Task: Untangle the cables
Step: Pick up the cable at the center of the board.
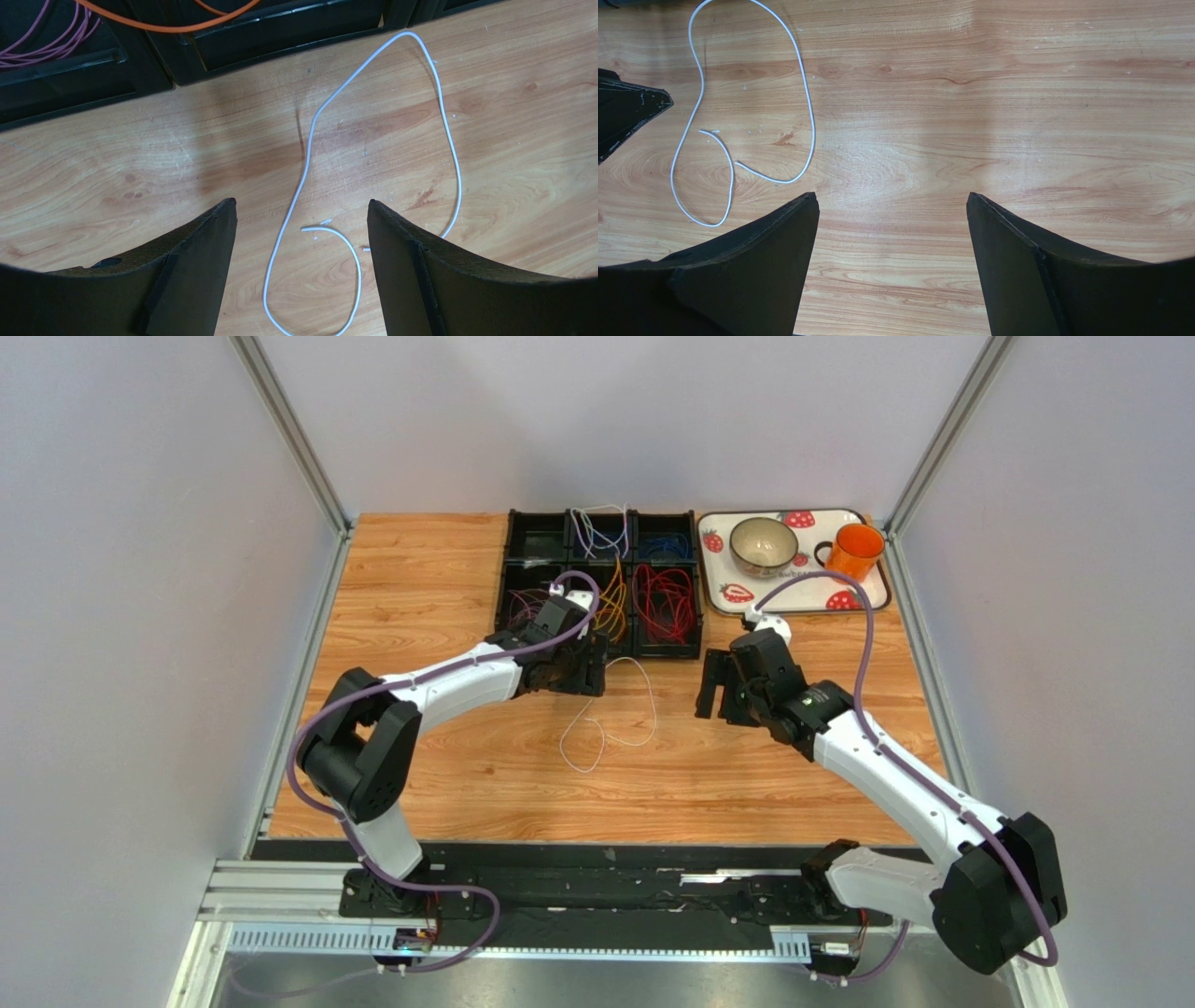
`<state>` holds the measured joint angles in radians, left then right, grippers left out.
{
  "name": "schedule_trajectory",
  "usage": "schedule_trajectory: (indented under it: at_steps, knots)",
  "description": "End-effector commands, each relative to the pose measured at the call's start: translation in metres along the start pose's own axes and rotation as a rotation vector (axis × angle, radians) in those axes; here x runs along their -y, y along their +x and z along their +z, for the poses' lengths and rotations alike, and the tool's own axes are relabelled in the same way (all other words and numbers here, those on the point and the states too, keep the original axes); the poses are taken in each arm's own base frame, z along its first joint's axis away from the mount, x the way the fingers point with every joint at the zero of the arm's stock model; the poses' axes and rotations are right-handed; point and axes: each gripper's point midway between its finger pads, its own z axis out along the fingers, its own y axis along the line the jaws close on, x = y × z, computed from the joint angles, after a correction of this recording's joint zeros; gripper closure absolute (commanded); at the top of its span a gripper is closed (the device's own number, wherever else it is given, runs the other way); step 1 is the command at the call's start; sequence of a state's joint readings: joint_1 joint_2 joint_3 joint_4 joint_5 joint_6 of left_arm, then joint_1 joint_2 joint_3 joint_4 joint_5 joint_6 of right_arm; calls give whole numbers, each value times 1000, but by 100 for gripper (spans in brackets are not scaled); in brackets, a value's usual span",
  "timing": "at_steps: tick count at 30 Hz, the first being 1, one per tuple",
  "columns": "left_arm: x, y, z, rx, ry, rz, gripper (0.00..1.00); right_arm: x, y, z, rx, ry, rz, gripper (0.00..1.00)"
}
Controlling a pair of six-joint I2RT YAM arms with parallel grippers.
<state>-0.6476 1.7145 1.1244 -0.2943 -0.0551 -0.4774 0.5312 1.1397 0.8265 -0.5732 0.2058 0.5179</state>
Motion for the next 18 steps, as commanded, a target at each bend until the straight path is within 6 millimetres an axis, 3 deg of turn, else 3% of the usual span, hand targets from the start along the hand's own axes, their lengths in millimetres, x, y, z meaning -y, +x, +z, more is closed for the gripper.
schedule_trajectory:
  at_steps: [1, 10, 18]
  knots:
    - [12, -25, 8, 83, 27, 21, 23, -10, -12, 11, 31, -26, 3, 18]
    - [17, -35, 34, 77, 29, 51, 24, -12, -11, 17, 22, -26, 10, 18]
    - [19, -28, 51, 49, 36, 32, 35, -8, -8, 21, 14, -21, 4, 18]
